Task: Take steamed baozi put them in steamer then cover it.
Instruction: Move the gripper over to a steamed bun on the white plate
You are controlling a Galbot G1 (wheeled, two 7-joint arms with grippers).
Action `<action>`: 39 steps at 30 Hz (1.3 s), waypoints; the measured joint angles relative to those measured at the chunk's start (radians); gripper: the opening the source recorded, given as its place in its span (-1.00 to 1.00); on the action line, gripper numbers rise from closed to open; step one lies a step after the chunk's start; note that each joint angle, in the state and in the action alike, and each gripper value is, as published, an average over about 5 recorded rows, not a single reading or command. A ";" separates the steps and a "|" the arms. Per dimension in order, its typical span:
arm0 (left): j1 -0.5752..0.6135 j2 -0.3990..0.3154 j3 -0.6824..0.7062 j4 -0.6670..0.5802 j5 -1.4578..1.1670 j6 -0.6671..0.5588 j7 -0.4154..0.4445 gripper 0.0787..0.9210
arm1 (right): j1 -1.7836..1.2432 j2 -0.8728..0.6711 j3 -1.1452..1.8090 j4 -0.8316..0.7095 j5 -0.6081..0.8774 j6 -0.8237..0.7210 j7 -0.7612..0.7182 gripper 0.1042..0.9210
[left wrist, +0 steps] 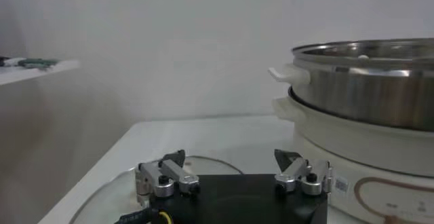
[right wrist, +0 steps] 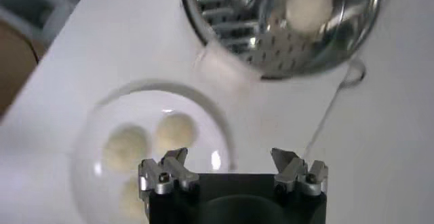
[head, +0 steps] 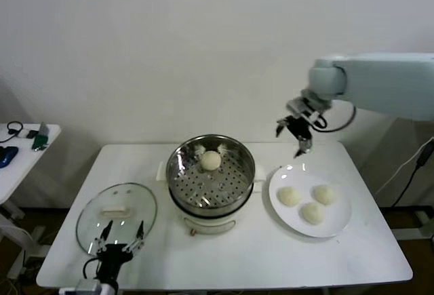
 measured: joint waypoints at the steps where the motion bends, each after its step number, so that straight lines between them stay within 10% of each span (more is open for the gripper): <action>1: 0.000 0.000 -0.001 0.000 0.000 -0.001 0.000 0.77 | -0.017 -0.013 0.005 0.005 0.000 -0.023 0.008 0.76; 28: 0.040 -0.007 -0.023 -0.001 0.014 -0.016 -0.003 0.77 | -0.565 -0.004 0.368 -0.226 -0.154 -0.218 0.116 0.76; 39: 0.045 -0.008 -0.025 -0.001 0.015 -0.022 -0.009 0.77 | -0.622 0.015 0.423 -0.274 -0.151 -0.227 0.112 0.21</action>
